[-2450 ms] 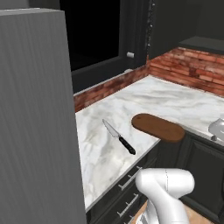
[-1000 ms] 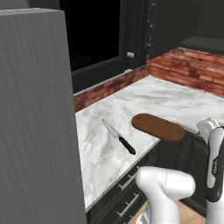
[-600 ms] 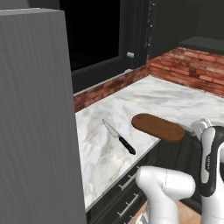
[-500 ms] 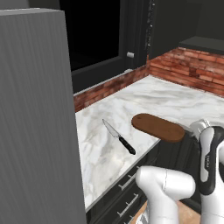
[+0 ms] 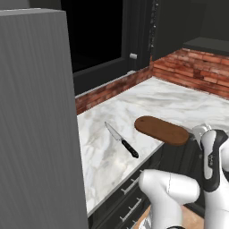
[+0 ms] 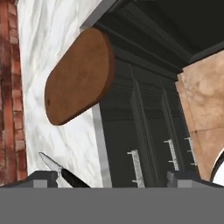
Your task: Move the cutting board and knife to the sink. Then move spray from the cabinet to the counter.
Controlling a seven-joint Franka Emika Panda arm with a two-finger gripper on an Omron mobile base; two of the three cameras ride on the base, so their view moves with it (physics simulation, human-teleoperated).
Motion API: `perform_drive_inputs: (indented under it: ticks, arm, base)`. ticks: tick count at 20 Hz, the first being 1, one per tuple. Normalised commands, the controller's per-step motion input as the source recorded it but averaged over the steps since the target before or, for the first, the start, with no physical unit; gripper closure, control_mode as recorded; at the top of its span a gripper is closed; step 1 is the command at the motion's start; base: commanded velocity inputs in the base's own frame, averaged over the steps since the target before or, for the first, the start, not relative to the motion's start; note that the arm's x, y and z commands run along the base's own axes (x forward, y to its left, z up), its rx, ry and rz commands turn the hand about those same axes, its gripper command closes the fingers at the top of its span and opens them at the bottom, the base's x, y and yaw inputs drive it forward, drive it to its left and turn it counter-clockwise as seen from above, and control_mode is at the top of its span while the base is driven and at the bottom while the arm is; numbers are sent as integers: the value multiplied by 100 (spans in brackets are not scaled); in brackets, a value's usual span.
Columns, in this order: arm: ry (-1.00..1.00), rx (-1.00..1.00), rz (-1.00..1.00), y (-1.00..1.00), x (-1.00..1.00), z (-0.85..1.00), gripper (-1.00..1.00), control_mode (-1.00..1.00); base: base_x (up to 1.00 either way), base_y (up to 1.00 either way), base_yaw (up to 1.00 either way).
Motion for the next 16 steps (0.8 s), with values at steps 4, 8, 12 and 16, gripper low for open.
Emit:
perform_drive_inputs:
  ticks: [4, 8, 12, 16]
  arm:
    - [-8, 6, 0, -16, 14, -8, -100, -100]
    - [-10, 3, 0, -8, 12, -9, -100, -100]
    - [-11, 1, 0, -10, 14, -5, -100, -100]
    - [-9, 0, 0, -7, 14, -7, -100, -100]
  base:
    - [0, 0, 0]
    - [0, 0, 0]
    - [0, 0, 0]
    - [0, 0, 0]
